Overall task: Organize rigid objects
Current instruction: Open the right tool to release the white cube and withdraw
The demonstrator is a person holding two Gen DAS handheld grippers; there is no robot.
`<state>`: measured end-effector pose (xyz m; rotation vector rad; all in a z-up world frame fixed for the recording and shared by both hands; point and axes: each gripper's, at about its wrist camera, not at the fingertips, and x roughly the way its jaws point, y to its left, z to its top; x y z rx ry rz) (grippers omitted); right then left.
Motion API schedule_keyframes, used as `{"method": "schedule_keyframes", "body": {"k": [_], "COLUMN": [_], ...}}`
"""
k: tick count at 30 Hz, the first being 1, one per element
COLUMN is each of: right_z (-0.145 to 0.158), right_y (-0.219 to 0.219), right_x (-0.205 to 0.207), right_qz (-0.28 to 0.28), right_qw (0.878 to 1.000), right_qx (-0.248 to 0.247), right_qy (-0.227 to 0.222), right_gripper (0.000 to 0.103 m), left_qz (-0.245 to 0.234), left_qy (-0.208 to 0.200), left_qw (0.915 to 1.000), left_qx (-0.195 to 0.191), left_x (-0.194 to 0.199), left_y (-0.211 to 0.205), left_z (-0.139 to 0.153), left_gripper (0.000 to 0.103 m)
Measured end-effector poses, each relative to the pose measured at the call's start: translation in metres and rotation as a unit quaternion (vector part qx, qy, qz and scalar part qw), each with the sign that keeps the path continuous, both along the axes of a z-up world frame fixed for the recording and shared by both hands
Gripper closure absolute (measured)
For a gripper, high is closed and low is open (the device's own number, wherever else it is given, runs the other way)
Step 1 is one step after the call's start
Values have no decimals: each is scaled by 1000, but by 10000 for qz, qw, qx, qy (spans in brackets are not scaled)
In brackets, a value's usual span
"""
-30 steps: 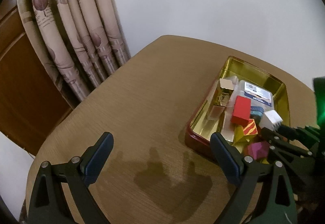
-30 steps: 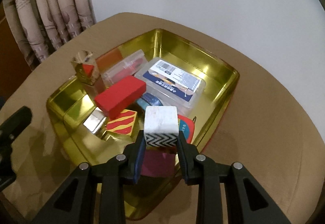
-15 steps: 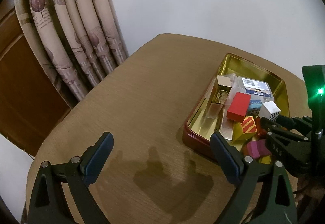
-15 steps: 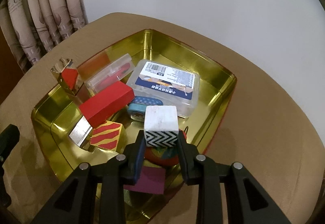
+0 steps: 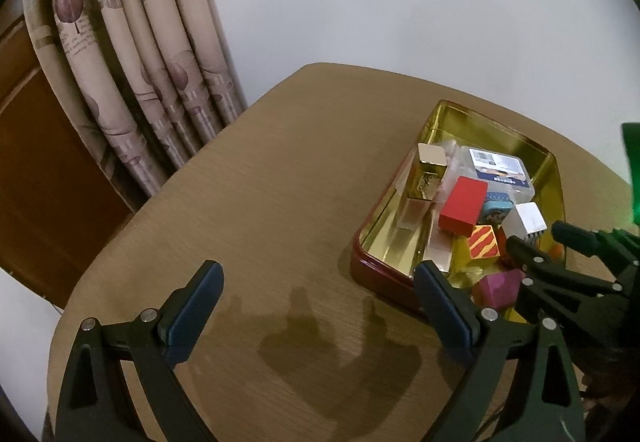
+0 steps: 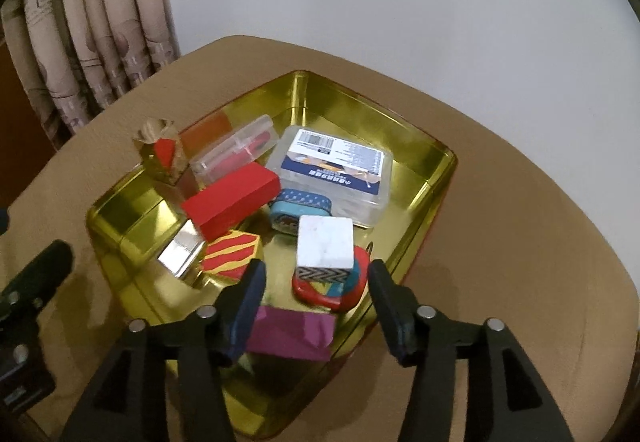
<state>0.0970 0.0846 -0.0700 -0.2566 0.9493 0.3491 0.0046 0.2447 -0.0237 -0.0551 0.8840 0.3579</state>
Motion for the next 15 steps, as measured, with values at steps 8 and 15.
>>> {"method": "schedule_keyframes", "body": {"k": [8, 15], "right_z": [14, 19], "right_y": [-15, -40], "right_x": [-16, -33], "right_qz": [-113, -287], "right_qw": [9999, 9996], "right_qx": [25, 86], "right_qy": [-34, 2], "right_gripper": [38, 35], "left_qz": [-55, -221], "left_qy": [-13, -18], "left_qw": [10000, 9997], "left_qx": [60, 69], "left_x": [-1, -2], "left_y": [-3, -13], "left_z": [0, 2], "left_gripper": [8, 8]}}
